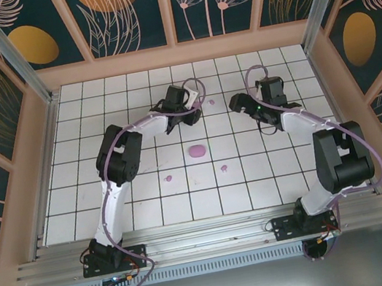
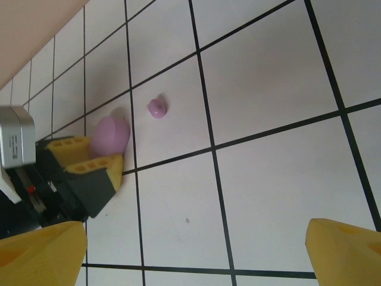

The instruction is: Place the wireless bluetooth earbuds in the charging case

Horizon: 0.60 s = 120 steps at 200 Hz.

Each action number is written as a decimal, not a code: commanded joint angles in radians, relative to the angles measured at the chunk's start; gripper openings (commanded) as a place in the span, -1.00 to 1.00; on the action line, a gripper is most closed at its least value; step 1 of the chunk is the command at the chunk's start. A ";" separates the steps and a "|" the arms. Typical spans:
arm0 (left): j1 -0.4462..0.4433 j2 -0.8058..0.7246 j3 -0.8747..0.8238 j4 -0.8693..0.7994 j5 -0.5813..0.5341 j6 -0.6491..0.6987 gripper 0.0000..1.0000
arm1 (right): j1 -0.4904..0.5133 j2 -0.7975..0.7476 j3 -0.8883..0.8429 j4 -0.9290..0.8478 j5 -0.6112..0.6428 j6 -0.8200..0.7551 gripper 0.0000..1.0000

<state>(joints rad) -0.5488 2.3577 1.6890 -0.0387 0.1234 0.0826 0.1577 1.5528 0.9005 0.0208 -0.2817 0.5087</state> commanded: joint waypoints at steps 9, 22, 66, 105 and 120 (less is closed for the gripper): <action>0.003 -0.101 -0.104 0.042 0.067 0.057 -0.26 | -0.015 -0.074 0.021 -0.024 -0.042 0.030 0.90; 0.003 -0.141 -0.144 0.067 0.093 0.077 -0.27 | -0.018 -0.092 0.020 -0.028 -0.058 0.037 0.90; 0.003 -0.271 -0.239 0.066 0.220 0.165 -0.45 | -0.017 -0.123 0.047 -0.071 -0.147 0.032 0.89; 0.004 -0.408 -0.332 0.062 0.315 0.207 -0.47 | -0.008 -0.114 0.110 -0.150 -0.346 0.028 0.83; 0.003 -0.460 -0.361 0.052 0.374 0.219 -0.47 | 0.009 -0.107 0.141 -0.182 -0.408 0.020 0.78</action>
<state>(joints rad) -0.5488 1.9842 1.3712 0.0036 0.3706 0.2485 0.1459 1.4570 0.9745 -0.0910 -0.5297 0.5339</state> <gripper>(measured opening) 0.352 0.905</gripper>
